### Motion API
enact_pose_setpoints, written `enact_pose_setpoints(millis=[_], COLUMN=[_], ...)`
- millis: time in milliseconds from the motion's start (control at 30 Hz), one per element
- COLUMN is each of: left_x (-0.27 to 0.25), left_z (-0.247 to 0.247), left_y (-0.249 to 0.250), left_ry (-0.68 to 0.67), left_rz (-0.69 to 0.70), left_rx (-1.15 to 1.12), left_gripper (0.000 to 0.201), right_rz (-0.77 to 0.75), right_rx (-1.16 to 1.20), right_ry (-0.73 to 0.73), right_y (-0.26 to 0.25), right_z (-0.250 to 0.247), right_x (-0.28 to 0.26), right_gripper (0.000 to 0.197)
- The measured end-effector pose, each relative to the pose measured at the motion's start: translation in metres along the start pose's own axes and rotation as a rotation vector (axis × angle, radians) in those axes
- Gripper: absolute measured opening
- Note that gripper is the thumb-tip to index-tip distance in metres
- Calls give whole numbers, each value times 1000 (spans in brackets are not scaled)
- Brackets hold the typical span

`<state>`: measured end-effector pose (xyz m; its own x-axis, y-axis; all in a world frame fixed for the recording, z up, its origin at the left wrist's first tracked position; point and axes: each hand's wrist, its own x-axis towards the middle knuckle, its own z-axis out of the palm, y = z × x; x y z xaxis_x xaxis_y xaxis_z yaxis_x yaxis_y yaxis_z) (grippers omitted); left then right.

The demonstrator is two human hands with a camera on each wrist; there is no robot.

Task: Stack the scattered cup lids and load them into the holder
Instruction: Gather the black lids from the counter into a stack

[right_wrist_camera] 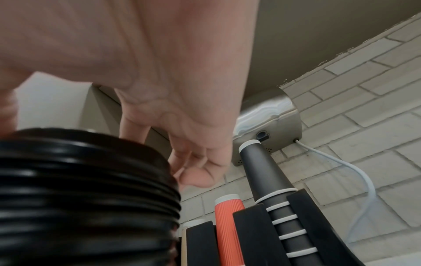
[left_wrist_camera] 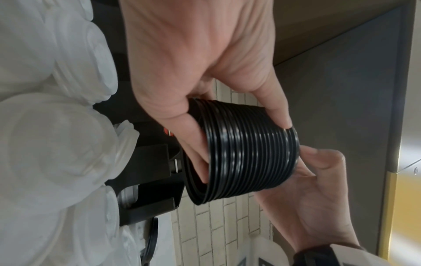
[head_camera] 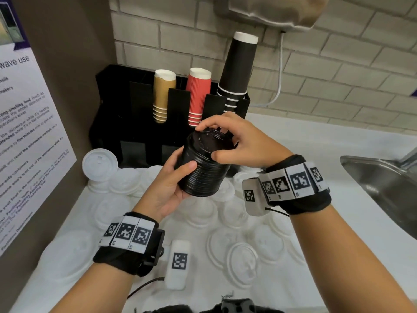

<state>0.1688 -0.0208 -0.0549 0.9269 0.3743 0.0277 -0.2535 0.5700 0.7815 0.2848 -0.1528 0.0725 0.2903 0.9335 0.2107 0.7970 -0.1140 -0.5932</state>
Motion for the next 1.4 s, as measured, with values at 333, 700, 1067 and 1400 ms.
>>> enact_pose_setpoints(millis=[333, 700, 1067, 1400], left_x=[10, 23, 17, 12], left_z=[5, 9, 12, 14], left_y=[-1, 7, 8, 9], left_ry=[-10, 11, 15, -4], left_rz=[27, 88, 106, 113], left_rx=[35, 69, 88, 84], left_gripper=[56, 57, 61, 59], right_rz=[157, 1254, 1203, 1170], right_rx=[170, -344, -513, -573], right_ry=[192, 197, -13, -137], right_y=[46, 231, 268, 237], right_z=[-16, -93, -72, -83], right_x=[-17, -95, -114, -95], right_gripper=[38, 71, 51, 99])
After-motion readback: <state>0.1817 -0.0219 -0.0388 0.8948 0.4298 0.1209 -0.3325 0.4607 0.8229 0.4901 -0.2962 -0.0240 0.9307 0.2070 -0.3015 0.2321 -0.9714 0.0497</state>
